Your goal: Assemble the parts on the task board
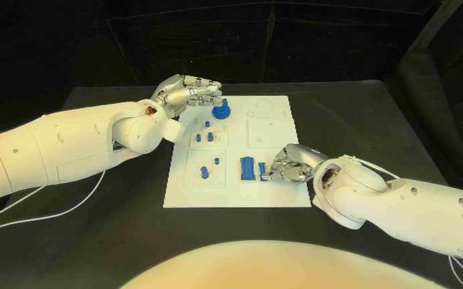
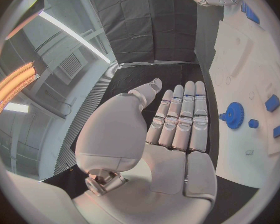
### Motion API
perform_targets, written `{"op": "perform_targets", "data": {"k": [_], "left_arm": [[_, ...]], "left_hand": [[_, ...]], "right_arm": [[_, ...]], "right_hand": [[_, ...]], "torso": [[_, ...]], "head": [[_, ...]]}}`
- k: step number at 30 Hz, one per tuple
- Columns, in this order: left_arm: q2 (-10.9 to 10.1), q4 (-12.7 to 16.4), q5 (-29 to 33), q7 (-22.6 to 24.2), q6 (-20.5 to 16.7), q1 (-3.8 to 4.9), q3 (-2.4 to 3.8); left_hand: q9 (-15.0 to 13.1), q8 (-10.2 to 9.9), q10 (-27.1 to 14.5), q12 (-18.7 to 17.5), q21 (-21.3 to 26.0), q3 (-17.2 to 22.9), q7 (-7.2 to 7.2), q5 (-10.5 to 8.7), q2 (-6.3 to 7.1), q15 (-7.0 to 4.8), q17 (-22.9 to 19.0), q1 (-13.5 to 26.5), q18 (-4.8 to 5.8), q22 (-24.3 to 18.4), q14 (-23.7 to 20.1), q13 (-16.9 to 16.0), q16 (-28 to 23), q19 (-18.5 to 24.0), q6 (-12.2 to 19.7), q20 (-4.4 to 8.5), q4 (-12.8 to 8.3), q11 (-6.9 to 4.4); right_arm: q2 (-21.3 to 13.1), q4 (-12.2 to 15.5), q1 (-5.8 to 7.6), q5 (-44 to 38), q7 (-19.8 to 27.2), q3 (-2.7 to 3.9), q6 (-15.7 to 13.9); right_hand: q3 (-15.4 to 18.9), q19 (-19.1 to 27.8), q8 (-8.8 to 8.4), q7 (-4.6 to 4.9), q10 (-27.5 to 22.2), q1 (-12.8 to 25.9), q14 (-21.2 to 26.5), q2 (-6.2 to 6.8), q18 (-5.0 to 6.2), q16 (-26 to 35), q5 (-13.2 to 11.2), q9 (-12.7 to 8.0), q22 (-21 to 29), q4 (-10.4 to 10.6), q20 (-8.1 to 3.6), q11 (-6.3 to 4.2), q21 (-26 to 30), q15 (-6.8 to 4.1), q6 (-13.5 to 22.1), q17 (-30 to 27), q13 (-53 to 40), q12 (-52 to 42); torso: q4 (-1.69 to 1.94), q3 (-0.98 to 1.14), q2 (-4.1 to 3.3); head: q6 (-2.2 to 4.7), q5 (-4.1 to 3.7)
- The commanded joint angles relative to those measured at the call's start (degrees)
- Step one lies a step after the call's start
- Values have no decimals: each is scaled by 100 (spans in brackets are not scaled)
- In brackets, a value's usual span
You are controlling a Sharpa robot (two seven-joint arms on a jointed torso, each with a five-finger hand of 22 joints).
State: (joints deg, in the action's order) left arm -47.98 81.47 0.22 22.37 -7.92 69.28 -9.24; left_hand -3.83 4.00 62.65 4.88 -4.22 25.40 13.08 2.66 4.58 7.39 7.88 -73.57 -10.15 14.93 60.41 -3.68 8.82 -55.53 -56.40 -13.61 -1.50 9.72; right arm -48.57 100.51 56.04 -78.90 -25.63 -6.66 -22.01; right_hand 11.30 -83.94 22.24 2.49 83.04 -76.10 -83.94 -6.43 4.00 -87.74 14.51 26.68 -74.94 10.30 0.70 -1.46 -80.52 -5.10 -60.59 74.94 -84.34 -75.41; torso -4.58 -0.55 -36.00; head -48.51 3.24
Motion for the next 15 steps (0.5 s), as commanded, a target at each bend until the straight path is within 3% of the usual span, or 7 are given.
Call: {"op": "perform_targets", "data": {"k": [1, 5, 9, 15], "left_arm": [[-1, 10, 13, 23, 68, 8, 4], [-3, 10, 13, 16, 72, 8, 4], [-5, 11, 13, 20, 78, 8, 4], [-9, 0, 13, 57, 76, 8, 4]], "left_hand": [[3, -14, -55, 16, 32, 2, 15, 10, -49, 1, -5, -1, -32, -5, 35, -4, -19, -25, 35, 2, 14, 4], [3, -14, -55, 16, 32, 2, 15, 10, -49, 1, -5, -1, -32, -5, 35, -4, -19, -25, 35, 2, 14, 4], [3, -14, -55, 17, 32, 2, 15, 11, -50, 2, -6, -2, -32, -6, 36, -4, -20, -25, 35, 2, 13, 4], [0, -8, -58, 21, 29, 10, -3, 11, -60, -2, -8, -17, -34, -21, 46, -4, -22, -30, 32, 3, 4, -2]], "right_arm": [[2, 2, 7, -19, -83, 1, -49], [-30, 29, 8, 62, 19, 1, -52], [-86, 57, 8, 360, 326, 1, -158], [-241, -8, 96, 1995, 1688, 3, -420]], "right_hand": [[33, -97, -13, -19, 10, 47, -534, -43, -82, 15, -9, 10, -101, 15, 7, -36, 9, -35, -7, 1186, 416, 9], [219, -92, 4, 3, 4, 257, -532, 64, -81, 22, -408, 22, -90, 118, 16, -16, 19, -19, -12, 1178, 424, 25], [402, -70, 7, 25, -36, 447, -525, 142, -69, 44, -1095, 34, -42, 222, 30, 5, 57, -1, 27, 1150, 464, 92], [429, 247, -214, 202, -561, 233, -378, 107, 84, 492, -1081, -39, 696, 119, 119, 154, 625, 111, 496, 612, 1019, 948]], "torso": [[-3, 0, 1], [-4, -2, 5], [-6, -2, 6], [-1, -2, 22]], "head": [[-3, 2], [-3, 3], [2, 2], [51, -14]]}}
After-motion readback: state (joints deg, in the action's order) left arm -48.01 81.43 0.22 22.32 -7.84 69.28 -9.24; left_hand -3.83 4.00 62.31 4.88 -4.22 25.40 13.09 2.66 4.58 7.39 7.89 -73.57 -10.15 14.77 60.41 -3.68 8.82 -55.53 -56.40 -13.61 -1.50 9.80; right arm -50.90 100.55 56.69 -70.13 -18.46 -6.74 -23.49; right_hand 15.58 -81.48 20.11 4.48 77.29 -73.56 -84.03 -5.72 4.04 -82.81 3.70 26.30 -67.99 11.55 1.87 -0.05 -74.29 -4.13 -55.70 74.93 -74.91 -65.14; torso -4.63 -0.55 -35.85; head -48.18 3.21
